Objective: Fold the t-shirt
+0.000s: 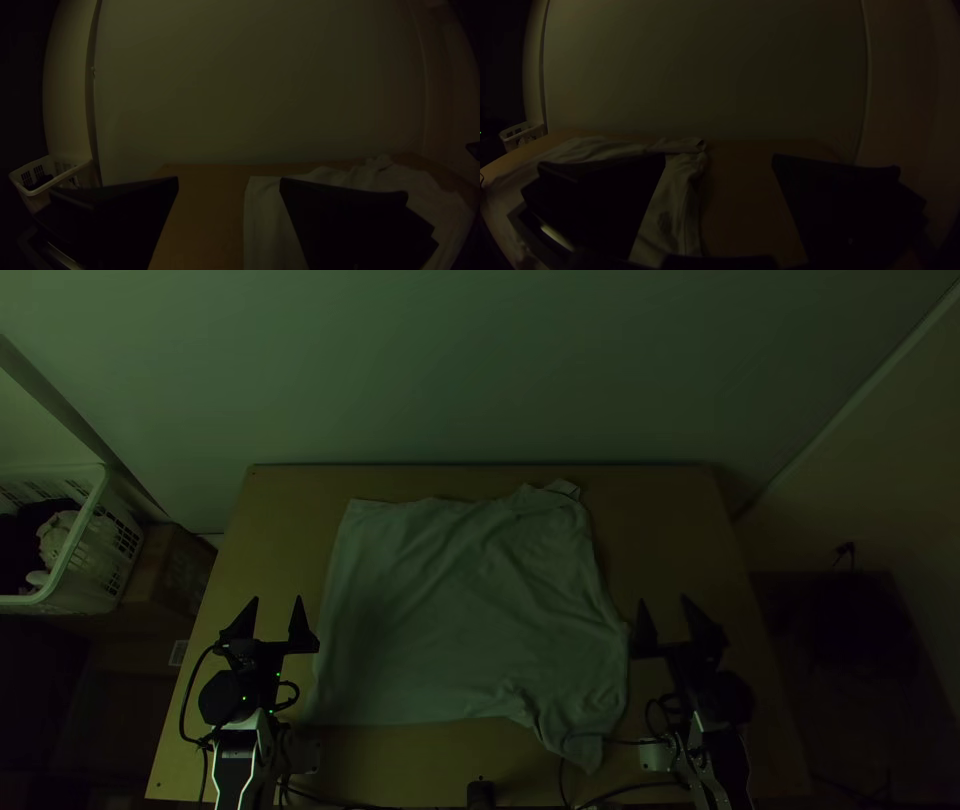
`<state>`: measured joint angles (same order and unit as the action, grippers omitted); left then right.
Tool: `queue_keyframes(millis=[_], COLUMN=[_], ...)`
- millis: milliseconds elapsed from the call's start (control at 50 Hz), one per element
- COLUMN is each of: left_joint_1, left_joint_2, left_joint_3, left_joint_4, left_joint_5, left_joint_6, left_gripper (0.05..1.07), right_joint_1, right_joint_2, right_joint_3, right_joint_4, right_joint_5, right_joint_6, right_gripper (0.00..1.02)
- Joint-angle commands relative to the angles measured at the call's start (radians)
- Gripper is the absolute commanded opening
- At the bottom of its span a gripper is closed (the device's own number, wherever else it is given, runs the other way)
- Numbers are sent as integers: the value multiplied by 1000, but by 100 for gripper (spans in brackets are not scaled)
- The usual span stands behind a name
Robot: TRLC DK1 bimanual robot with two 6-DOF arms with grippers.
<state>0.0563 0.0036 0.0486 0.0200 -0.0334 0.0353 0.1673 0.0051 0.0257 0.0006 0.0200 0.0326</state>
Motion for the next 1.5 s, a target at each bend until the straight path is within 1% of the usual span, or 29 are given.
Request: queue_keyframes(millis=[0, 120, 220, 380, 620, 820, 1020, 1180, 1220, 1380, 1480], left_joint_1=[13, 11, 10, 13, 8, 4, -1, -9, -9, -13, -13], left_joint_2=[-2, -1, 4, 84, 329, 529, 708, 835, 858, 990, 1087], left_joint_3=[-36, 19, 51, 109, 249, 396, 553, 666, 683, 789, 870], left_joint_4=[-18, -95, -109, -58, 40, 81, 67, 64, 81, 69, 32], left_joint_5=[1, 1, 6, 7, 9, 9, 9, 9, 9, 7, 6], left_joint_6=[14, 15, 17, 25, 23, 21, 12, 11, 11, 9, 9], left_gripper=[103, 103, 103, 103, 103, 103, 103, 103, 103, 103, 103], right_joint_1=[-15, -52, -55, -57, -58, -60, -61, -58, -49, -22, 6], right_joint_2=[-10, -10, -8, 15, 148, 381, 621, 796, 832, 978, 1063], right_joint_3=[-12, 11, 37, 92, 198, 342, 513, 663, 694, 810, 879], right_joint_4=[36, 73, 90, 137, 162, 190, 202, 194, 193, 182, 151], right_joint_5=[41, 41, 43, 43, 43, 43, 43, 43, 43, 46, 46], right_joint_6=[13, 12, 7, -13, -39, -56, -53, -39, -37, -8, 10], right_gripper=[98, 98, 98, 98, 98, 98, 98, 98, 98, 98, 98])
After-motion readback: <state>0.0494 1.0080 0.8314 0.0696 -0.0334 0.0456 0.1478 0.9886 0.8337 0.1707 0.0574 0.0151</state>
